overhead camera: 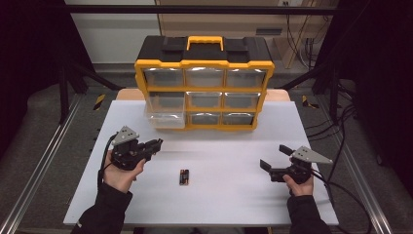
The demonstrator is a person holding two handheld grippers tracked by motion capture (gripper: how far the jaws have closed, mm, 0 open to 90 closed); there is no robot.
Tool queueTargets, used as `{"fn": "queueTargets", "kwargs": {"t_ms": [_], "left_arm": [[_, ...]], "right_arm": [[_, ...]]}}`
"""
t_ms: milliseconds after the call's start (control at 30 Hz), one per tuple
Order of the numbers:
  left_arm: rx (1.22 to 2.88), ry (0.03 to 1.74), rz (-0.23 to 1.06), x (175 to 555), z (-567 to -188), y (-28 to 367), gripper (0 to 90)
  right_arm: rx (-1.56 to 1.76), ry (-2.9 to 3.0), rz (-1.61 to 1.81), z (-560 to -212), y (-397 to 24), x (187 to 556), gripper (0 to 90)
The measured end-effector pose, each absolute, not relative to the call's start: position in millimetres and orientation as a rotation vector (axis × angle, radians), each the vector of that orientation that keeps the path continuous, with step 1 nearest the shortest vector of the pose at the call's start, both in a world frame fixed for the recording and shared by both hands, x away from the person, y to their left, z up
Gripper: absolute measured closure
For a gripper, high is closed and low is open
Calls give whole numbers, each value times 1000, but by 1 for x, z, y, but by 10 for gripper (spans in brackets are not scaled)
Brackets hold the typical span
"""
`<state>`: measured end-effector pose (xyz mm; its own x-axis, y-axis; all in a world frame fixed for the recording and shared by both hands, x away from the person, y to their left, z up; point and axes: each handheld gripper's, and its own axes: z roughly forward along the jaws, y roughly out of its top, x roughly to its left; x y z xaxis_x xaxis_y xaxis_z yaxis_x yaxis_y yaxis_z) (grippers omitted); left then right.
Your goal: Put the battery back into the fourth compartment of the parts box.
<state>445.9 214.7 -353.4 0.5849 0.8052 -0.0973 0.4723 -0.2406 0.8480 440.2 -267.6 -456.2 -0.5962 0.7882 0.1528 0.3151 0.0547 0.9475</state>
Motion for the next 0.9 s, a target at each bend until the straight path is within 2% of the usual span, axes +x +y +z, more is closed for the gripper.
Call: {"fn": "queueTargets", "kwargs": {"t_ms": [533, 900], "left_arm": [[1797, 973, 482, 460, -305, 212, 764], [1794, 963, 515, 480, -282, 202, 764]], "right_arm": [[1097, 1934, 1557, -456, -268, 440, 3], [1098, 1934, 1557, -456, -268, 440, 3]]}}
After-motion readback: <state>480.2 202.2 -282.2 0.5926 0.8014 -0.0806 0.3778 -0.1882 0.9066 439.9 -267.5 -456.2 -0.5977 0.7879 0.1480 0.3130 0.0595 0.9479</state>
